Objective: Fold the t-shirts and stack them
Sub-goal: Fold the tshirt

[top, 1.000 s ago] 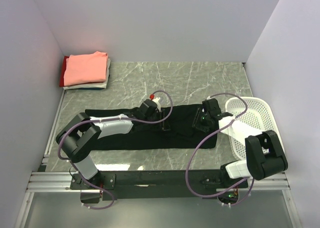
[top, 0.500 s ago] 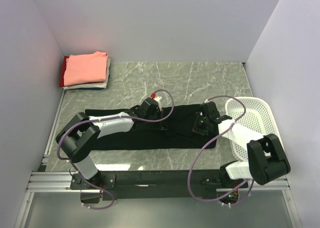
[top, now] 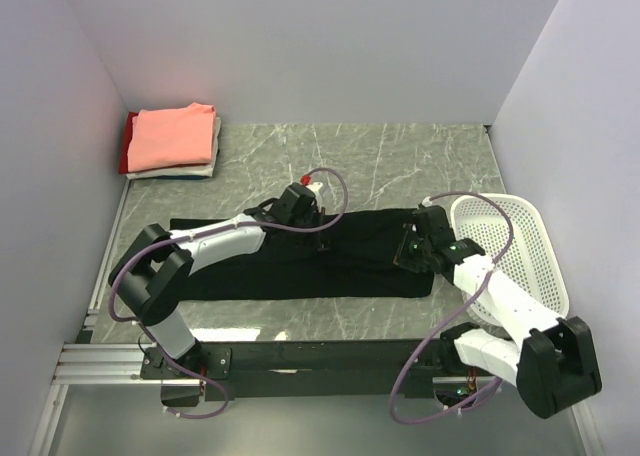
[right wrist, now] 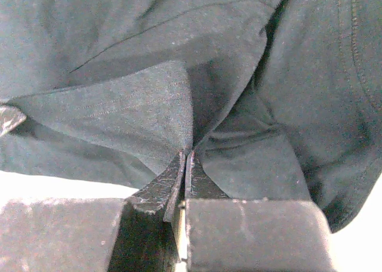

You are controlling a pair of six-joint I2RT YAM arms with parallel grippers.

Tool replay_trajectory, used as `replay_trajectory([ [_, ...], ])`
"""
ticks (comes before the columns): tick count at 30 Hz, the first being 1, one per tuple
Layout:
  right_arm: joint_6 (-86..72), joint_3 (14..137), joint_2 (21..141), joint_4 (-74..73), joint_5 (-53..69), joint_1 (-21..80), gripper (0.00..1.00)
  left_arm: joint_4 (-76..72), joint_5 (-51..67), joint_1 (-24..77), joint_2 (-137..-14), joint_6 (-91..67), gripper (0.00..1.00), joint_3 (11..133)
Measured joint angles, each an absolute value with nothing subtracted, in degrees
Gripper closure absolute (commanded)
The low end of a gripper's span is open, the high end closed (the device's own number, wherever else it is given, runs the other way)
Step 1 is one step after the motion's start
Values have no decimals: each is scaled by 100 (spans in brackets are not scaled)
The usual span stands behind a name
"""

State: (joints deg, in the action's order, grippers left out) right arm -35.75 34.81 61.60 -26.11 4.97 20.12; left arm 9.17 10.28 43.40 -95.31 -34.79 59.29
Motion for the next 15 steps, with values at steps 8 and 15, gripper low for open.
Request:
replay_trajectory([
  [8, -3721, 3481, 5655, -2902, 626, 2056, 100, 1072, 1223, 4147, -9496, -3389, 99, 6023],
  [15, -3896, 3422, 5304, -3192, 642, 2298, 100, 1135, 1435, 4141, -9496, -3374, 99, 6025],
])
